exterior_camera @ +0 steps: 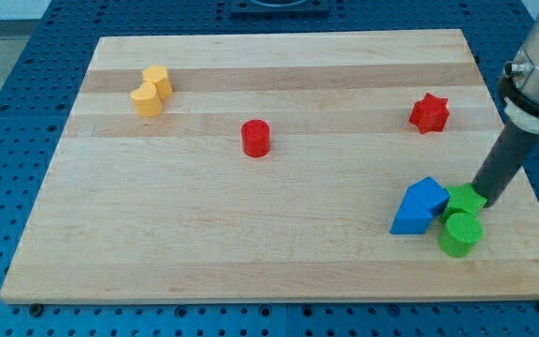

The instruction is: Push the green blocks into the blue blocks

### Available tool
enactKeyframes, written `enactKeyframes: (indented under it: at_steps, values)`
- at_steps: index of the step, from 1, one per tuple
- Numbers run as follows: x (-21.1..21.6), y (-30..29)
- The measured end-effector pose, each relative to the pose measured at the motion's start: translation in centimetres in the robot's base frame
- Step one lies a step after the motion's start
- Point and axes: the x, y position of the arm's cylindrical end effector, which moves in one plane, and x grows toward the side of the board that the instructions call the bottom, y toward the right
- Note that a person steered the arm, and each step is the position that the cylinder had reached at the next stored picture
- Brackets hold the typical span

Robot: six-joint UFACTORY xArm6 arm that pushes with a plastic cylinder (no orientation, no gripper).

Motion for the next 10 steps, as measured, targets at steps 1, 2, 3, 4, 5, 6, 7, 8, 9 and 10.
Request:
enactKeyframes:
  at_steps: [1, 2, 3, 4, 5, 6, 7, 8, 9, 10]
  values:
    - [0.4, -0.1]
    - [0.5, -0.1]
    - [0.4, -0.1]
    - [-3.7, 0.0]
    - [-9.7, 0.0]
    - [-9.7, 0.0]
    - [-9.6, -1.4]
    - [-9.6, -4.7]
    - [-8.9, -7.3]
    - [-8.8, -10.8]
